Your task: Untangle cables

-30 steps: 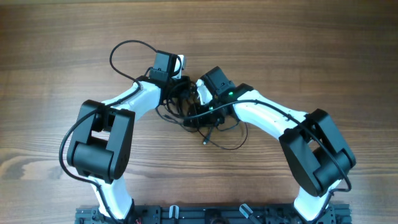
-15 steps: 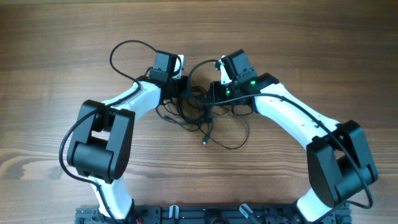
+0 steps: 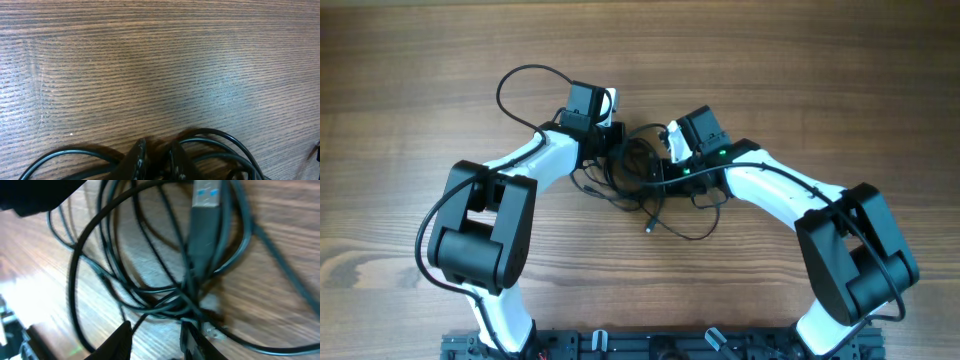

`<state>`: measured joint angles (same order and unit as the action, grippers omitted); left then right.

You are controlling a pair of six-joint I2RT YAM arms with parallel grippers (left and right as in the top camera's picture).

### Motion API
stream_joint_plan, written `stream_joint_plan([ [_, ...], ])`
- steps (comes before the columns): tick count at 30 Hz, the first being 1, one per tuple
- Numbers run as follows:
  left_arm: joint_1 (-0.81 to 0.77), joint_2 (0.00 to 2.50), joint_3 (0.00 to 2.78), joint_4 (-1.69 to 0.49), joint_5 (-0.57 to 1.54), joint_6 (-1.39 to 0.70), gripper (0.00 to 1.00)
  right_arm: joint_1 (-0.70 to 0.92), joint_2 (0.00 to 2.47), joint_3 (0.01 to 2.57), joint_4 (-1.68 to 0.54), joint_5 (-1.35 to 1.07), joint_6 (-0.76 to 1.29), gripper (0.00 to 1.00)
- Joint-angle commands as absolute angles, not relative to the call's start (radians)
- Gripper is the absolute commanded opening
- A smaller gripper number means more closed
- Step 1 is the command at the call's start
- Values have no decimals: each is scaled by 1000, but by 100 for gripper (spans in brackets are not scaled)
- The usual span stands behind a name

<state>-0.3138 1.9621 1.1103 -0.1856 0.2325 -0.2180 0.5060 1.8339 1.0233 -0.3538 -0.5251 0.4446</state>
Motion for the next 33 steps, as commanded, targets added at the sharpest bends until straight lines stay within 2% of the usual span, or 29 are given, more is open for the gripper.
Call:
stream_joint_plan([
  [1,-309,1975,1126,-183,234,-209,18,524,1860,1019,-336,-586,432,34],
  [6,-309,1975,1126,-183,234,-209,18,487,1860,1019,-208,-509,447,34],
  [11,-309,1975,1126,-182,234,-209,18,441,1860,1019,-248,-435,528,29],
  [15,-309,1975,1126,-179,234,-209,18,473,1866,1019,-287,-434,536,29],
  [19,-309,1975,1126,-179,234,-209,17,498,1901,1019,-289,-438,627,30],
  [24,-309,1975,1126,-176,234,-209,17,574,1916,1019,-311,-600,635,28],
  [29,-309,1975,1126,-176,234,-209,17,614,1915,1021,-298,-535,646,25],
  [33,-309,1975,1126,-176,234,-209,17,600,1853,1051,-365,-492,625,30],
])
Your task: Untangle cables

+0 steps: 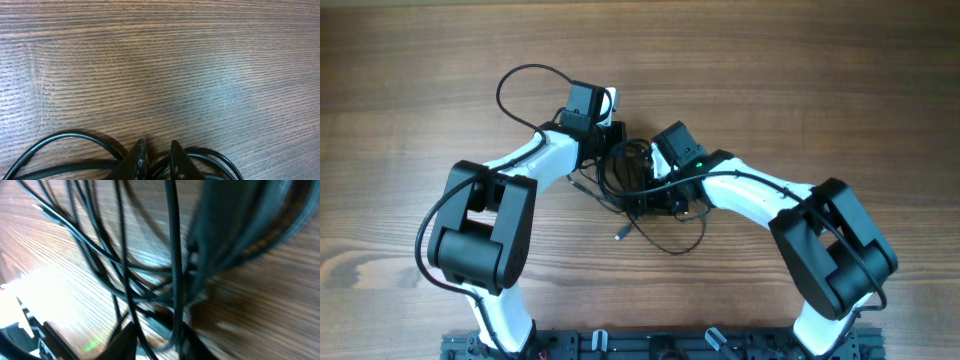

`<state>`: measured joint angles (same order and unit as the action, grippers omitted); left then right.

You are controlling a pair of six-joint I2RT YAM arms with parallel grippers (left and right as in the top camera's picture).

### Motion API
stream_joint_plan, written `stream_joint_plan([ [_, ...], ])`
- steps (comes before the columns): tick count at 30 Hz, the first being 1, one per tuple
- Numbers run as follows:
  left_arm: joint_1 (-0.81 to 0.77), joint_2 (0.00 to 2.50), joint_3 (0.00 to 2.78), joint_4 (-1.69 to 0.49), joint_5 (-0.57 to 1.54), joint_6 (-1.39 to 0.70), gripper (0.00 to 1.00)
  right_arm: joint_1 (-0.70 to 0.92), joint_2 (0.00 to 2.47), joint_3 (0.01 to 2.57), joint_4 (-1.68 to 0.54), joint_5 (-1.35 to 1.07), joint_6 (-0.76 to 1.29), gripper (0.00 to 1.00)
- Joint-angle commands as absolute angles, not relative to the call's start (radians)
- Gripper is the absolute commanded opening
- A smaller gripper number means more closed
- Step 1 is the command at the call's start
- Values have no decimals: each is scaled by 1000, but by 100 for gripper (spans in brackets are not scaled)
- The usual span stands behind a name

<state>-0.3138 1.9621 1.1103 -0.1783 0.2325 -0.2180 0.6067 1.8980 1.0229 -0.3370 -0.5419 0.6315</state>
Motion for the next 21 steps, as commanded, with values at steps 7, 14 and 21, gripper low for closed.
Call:
stream_joint_plan([
  [7,-309,1975,1126,-176,234,-209,17,600,1824,1050,-359,-255,684,30],
  [14,-309,1971,1126,-176,234,-208,14,597,1816,1041,-330,-186,682,20],
  [21,-277,1734,1126,-328,301,-213,41,491,1602,1042,-451,-226,601,33],
])
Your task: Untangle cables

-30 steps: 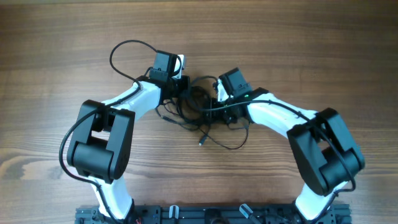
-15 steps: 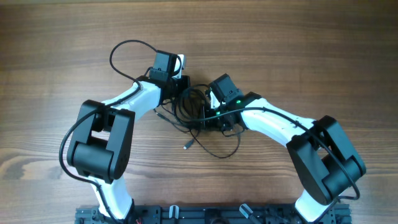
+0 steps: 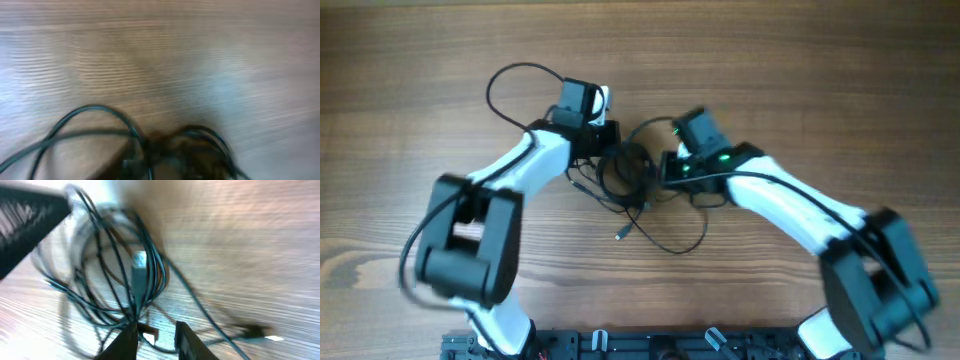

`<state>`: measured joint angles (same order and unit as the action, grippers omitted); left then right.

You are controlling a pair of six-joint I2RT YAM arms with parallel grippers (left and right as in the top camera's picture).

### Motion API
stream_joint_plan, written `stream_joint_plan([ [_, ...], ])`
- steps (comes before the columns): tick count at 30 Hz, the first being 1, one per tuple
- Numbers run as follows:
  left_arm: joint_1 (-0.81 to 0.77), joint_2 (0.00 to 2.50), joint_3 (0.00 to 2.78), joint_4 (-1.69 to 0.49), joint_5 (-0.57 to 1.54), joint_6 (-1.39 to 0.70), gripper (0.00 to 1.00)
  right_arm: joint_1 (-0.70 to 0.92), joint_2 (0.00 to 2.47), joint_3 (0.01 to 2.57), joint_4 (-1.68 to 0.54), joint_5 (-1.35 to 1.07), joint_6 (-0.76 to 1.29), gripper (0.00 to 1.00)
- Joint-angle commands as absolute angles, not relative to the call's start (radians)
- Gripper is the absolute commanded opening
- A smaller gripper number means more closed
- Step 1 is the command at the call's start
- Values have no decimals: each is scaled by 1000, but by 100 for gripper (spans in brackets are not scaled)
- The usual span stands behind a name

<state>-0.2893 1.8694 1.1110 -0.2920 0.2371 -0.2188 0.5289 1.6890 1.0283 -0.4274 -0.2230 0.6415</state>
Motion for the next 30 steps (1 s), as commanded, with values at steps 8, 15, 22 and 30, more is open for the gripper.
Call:
stream_joint_plan([
  [8,-395,1703,1126,-621,372,-217,59,419,1622,1019,-585,-249,593,59],
  [15,-480,1717,1126,-670,290,-225,53,419,1653,984,-704,-226,552,63],
  [22,-521,1748,1126,-669,285,-282,43,419,1653,823,-686,-291,712,62],
  [30,-519,1821,1126,-656,154,-319,25,419,1653,793,-663,-431,715,42],
])
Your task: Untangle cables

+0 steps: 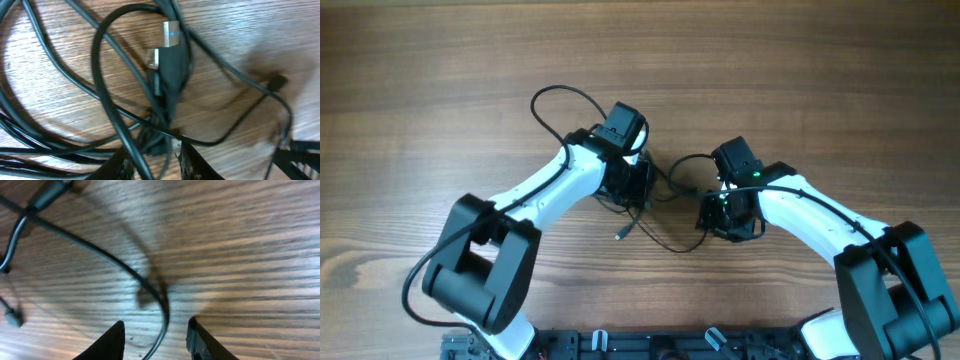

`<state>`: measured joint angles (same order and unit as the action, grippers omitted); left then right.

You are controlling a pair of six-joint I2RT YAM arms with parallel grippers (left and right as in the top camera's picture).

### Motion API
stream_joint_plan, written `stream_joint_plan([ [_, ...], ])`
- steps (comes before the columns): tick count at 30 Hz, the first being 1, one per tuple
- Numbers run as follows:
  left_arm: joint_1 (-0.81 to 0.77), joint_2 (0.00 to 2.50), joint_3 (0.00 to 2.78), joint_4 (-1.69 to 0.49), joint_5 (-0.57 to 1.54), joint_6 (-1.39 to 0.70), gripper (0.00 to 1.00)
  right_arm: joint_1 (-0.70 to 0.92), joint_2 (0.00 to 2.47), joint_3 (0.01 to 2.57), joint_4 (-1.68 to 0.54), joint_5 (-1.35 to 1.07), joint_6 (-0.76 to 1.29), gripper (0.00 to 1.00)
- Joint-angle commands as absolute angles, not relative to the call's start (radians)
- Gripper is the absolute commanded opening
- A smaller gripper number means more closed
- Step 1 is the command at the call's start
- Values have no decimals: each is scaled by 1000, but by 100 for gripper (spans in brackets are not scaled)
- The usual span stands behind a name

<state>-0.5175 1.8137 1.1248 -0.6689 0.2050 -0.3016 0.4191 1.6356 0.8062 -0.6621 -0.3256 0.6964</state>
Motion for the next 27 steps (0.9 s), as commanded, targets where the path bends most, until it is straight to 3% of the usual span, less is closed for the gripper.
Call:
stream_joint_plan([
  [1,-518,1821,1126,-651,150,-323,23,419,1653,793,-663,-449,733,42],
  [5,-517,1821,1126,-623,151,-323,14,419,1653,793,-737,-469,861,46],
  [9,-517,1821,1126,-613,151,-323,12,424,1653,792,-764,-494,961,68],
  [14,-518,1821,1126,-614,152,-323,8,480,1654,755,-658,-492,1135,65],
  [16,-518,1821,1126,-614,152,-323,4,505,1654,724,-588,-492,1167,50],
  [17,-518,1821,1126,-614,152,-323,4,508,1654,720,-580,-490,1167,30],
  [19,-518,1820,1126,-613,152,-323,4,508,1654,720,-568,-469,1127,5],
  [23,-506,1756,1126,-563,151,-333,4,506,1653,721,-471,-528,933,4],
  [27,-473,1587,1126,-455,151,-403,4,502,1653,721,-416,-585,888,4],
])
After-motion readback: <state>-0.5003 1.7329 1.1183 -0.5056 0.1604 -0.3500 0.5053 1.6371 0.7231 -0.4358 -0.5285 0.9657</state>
